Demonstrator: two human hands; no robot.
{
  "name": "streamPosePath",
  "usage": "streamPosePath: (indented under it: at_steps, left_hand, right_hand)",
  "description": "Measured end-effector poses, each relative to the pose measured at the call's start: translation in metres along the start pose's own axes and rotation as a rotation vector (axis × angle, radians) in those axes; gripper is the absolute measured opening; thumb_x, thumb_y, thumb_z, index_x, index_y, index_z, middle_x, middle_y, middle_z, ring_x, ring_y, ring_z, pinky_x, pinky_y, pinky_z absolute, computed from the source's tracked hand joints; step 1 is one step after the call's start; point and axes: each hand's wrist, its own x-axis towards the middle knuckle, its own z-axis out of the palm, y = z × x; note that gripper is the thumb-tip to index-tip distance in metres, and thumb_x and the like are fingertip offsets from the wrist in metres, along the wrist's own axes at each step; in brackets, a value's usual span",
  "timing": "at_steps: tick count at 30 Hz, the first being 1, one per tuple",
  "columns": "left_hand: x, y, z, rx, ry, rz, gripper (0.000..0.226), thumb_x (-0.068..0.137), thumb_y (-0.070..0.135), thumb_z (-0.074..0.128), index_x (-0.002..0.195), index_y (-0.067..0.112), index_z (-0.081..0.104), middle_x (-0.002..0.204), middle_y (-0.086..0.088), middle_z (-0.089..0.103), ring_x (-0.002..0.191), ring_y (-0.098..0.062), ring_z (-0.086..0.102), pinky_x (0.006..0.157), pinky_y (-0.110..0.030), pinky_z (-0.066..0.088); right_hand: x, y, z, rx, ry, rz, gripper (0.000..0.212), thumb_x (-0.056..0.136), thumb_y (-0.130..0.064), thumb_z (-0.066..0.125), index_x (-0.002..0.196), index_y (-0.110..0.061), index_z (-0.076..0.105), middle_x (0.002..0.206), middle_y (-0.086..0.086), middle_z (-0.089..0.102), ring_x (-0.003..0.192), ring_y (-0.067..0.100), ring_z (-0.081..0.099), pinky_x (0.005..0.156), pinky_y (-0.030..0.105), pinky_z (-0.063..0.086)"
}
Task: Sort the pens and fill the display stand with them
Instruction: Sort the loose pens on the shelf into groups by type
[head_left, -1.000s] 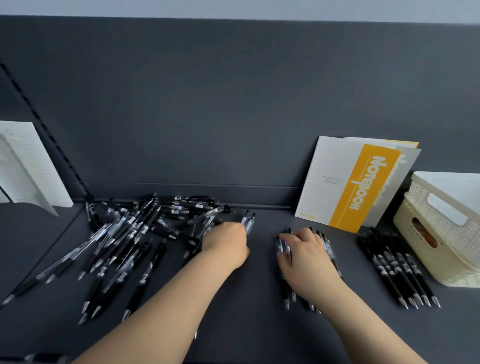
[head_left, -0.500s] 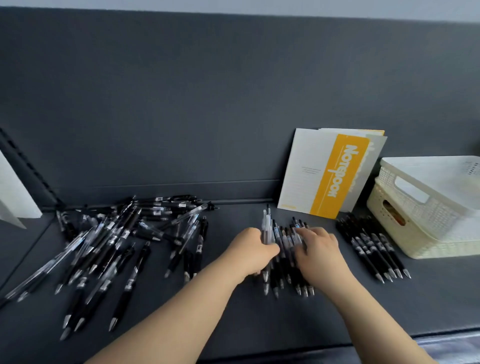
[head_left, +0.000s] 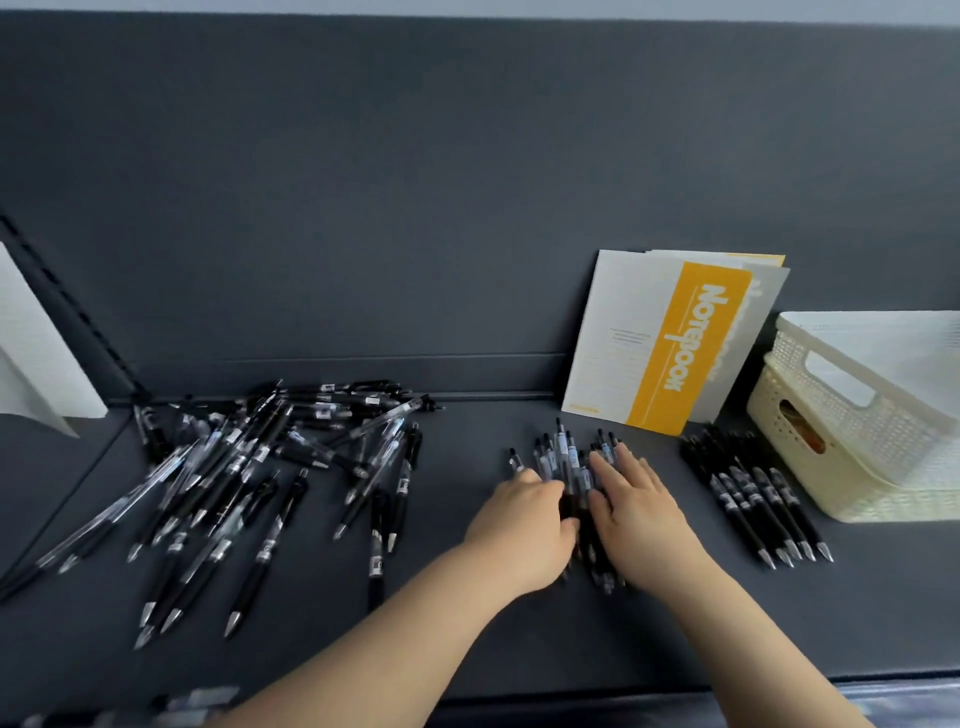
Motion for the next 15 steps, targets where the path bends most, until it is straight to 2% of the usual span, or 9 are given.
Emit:
streamPosePath:
  at_steps: [2, 4, 6, 8, 11, 15]
  left_hand:
    - [-0.006, -0.006, -0.004, -0.095, 0.041, 0.013, 0.044, 0.098, 0.032, 0.042, 0.140, 0.019, 0.039, 0.141, 0.001, 0.036, 0.126, -0.020, 0.041, 0.100, -0.037, 0.041]
    - [-0.015, -0.019, -0.010, -0.141, 0.111, 0.023, 0.043, 0.097, 0.028, 0.043, 0.140, 0.022, 0.041, 0.140, 0.004, 0.038, 0.124, -0.017, 0.044, 0.100, -0.034, 0.040]
    - [-0.026, -0.041, -0.021, -0.118, 0.200, -0.008, 0.036, 0.096, 0.025, 0.045, 0.132, 0.023, 0.050, 0.131, 0.006, 0.045, 0.115, -0.016, 0.049, 0.097, -0.032, 0.042]
    - [-0.037, -0.067, -0.035, -0.096, 0.299, -0.089, 0.026, 0.094, 0.024, 0.049, 0.119, 0.024, 0.059, 0.120, 0.008, 0.050, 0.108, -0.013, 0.053, 0.092, -0.030, 0.044]
    - [-0.052, -0.102, -0.057, -0.063, 0.426, -0.254, 0.011, 0.091, 0.021, 0.052, 0.099, 0.024, 0.060, 0.106, 0.007, 0.055, 0.096, -0.014, 0.057, 0.081, -0.028, 0.045]
    - [-0.062, -0.131, -0.069, 0.051, 0.394, -0.420, 0.015, 0.091, 0.032, 0.054, 0.104, 0.024, 0.057, 0.107, 0.007, 0.059, 0.094, -0.015, 0.058, 0.069, -0.025, 0.039]
  right_hand:
    - [0.000, -0.007, -0.002, -0.003, 0.051, -0.033, 0.047, 0.100, -0.031, 0.031, 0.146, -0.025, 0.027, 0.158, 0.003, 0.013, 0.146, 0.024, 0.007, 0.117, 0.038, 0.014]
    - [-0.001, -0.019, -0.006, 0.041, 0.117, -0.120, 0.043, 0.099, -0.024, 0.036, 0.141, -0.019, 0.039, 0.153, 0.007, 0.026, 0.143, 0.025, 0.018, 0.115, 0.035, 0.017]
    - [0.000, -0.037, -0.008, 0.104, 0.159, -0.229, 0.036, 0.097, -0.018, 0.042, 0.130, -0.012, 0.053, 0.139, 0.009, 0.047, 0.132, 0.024, 0.038, 0.107, 0.026, 0.025]
    - [0.003, -0.059, -0.005, 0.143, 0.113, -0.300, 0.029, 0.095, -0.015, 0.047, 0.118, -0.009, 0.062, 0.120, 0.009, 0.060, 0.115, 0.024, 0.051, 0.094, 0.021, 0.032]
    - [0.007, -0.097, 0.008, 0.113, 0.002, -0.402, 0.024, 0.092, -0.015, 0.048, 0.108, -0.010, 0.066, 0.105, 0.009, 0.063, 0.103, 0.025, 0.056, 0.088, 0.028, 0.040]
    - [0.015, -0.145, 0.033, 0.140, -0.057, -0.417, 0.026, 0.092, -0.019, 0.046, 0.111, -0.017, 0.064, 0.103, 0.008, 0.057, 0.091, 0.026, 0.060, 0.081, 0.033, 0.049]
